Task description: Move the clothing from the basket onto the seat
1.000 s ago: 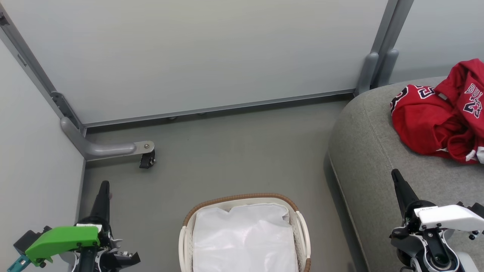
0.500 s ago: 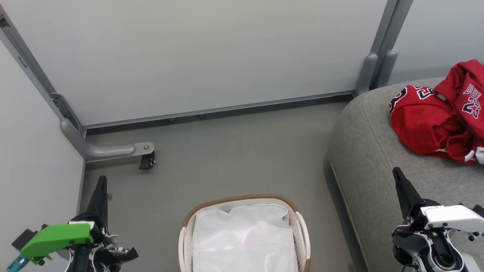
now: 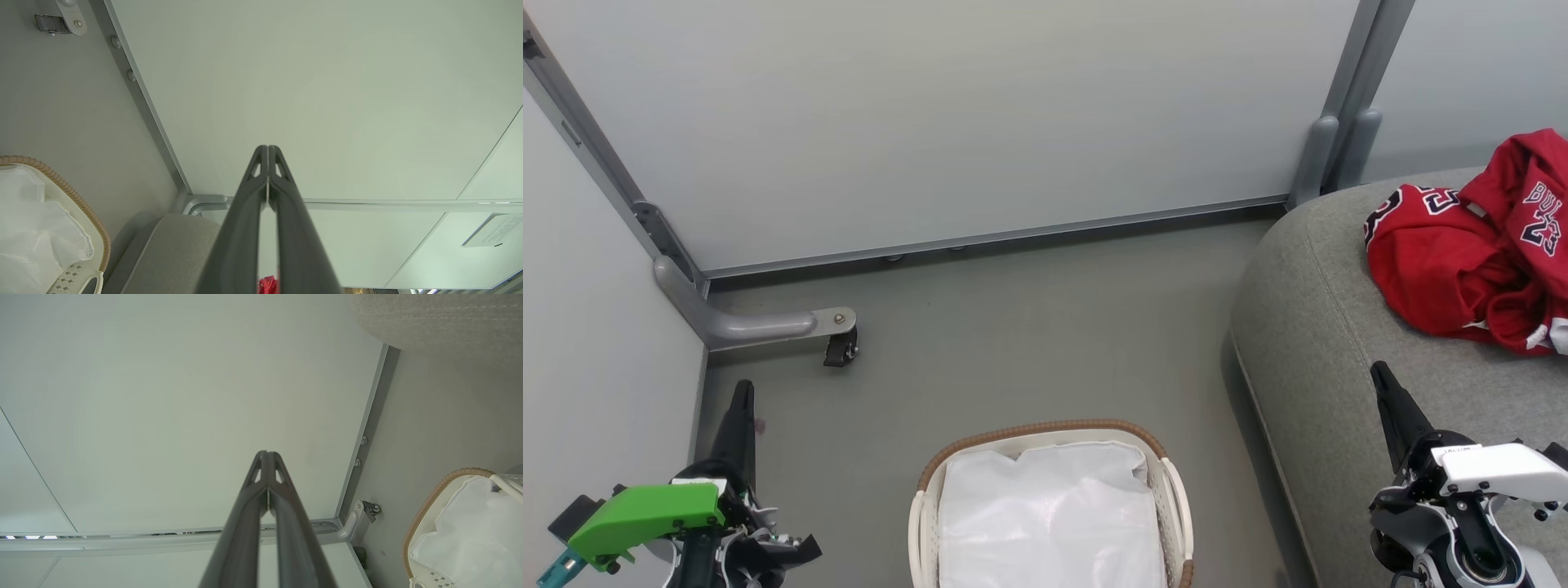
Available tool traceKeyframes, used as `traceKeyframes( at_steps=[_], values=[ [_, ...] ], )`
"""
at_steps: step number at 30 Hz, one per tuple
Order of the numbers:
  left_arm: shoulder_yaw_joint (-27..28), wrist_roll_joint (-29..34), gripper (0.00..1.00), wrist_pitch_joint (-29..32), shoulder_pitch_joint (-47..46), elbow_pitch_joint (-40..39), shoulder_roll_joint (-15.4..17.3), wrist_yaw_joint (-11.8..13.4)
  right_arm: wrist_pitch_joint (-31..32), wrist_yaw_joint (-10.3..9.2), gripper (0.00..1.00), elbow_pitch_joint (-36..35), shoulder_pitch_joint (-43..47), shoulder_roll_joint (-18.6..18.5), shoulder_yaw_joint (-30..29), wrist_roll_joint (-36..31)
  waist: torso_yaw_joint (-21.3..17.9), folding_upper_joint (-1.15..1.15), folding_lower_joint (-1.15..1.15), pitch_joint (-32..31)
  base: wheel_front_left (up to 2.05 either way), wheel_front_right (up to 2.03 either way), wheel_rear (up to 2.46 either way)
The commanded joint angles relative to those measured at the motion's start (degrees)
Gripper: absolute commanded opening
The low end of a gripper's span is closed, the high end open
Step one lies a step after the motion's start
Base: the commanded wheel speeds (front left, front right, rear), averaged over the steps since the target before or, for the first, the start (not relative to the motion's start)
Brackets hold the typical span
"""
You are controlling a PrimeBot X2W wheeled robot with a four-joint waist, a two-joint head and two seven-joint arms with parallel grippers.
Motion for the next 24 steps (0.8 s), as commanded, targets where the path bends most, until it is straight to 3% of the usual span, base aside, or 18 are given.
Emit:
traceKeyframes(
  at_steps=[1, 24],
  values=[
    [0.11, -0.25, 0.0, 0.26, -0.51, -0.12, 0.37, -0.35, 0.18, 0.02, 0.0, -0.24, 0.6, -0.34, -0.13, 0.19, 0.0, 0.0, 0.0, 0.0, 0.0, 0.0, 0.0],
    [0.1, -0.25, 0.0, 0.26, -0.51, -0.13, 0.37, -0.35, 0.18, 0.02, 0.0, -0.24, 0.6, -0.34, -0.13, 0.2, 0.0, 0.0, 0.0, 0.0, 0.0, 0.0, 0.0]
  ],
)
